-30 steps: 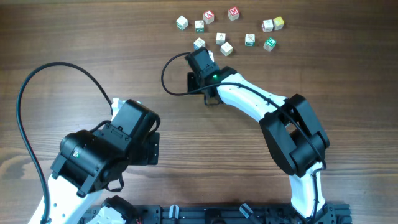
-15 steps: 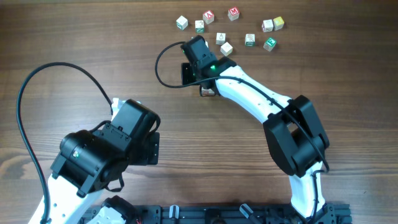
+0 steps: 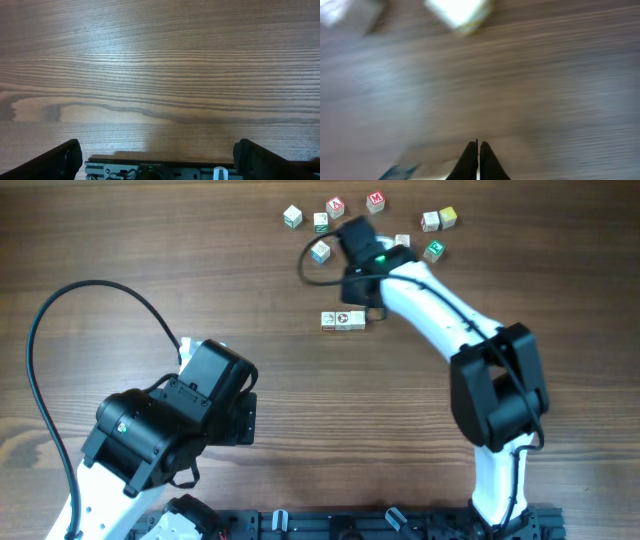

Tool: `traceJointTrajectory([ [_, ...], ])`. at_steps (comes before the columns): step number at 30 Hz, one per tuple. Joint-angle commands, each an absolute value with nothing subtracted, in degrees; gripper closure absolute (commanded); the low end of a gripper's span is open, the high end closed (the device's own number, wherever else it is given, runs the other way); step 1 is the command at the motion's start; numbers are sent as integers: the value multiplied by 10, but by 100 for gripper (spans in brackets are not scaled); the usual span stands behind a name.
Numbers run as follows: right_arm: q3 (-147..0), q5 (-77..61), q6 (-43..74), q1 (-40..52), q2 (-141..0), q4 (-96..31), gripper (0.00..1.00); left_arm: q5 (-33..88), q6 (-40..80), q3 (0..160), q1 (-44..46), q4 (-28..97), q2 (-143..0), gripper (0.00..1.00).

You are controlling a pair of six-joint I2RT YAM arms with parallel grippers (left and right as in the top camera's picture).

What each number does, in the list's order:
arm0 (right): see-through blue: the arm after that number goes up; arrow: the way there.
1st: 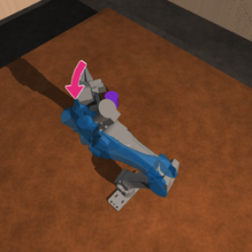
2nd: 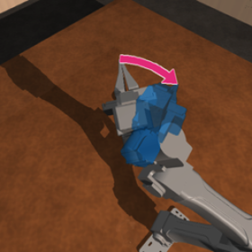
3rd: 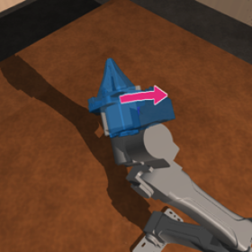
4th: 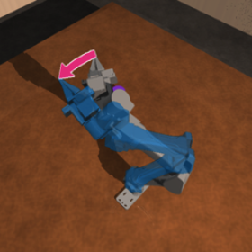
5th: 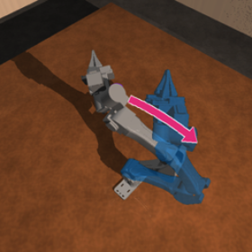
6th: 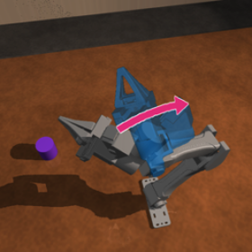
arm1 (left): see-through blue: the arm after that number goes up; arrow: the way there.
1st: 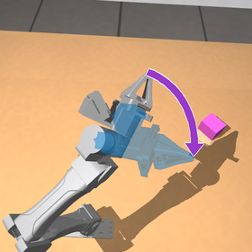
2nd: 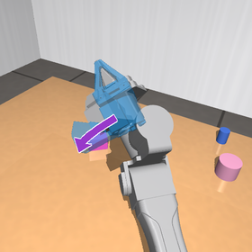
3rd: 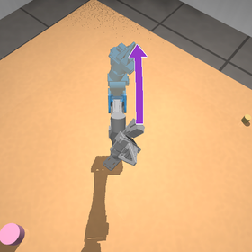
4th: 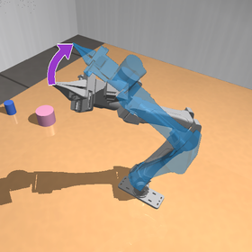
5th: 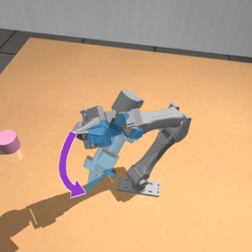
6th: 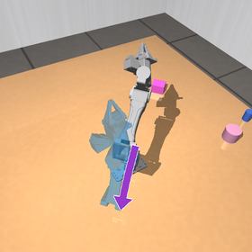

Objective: Form a horizontal line

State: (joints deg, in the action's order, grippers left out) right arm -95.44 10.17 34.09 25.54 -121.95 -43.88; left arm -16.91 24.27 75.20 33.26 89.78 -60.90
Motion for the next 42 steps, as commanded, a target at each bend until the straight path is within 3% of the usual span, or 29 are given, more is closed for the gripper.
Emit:
traceJointTrajectory([
  [1, -950, 121, 363, 233, -1211, -442, 96, -178, 242, 749, 330, 896, -609, 0],
  [18, -876, 119, 370, 225, -1220, -380, 95, -178, 242, 749, 330, 896, -609, 0],
  [42, -876, -18, 161, 226, -1232, -350, 95, -178, 242, 749, 330, 896, -609, 0],
])
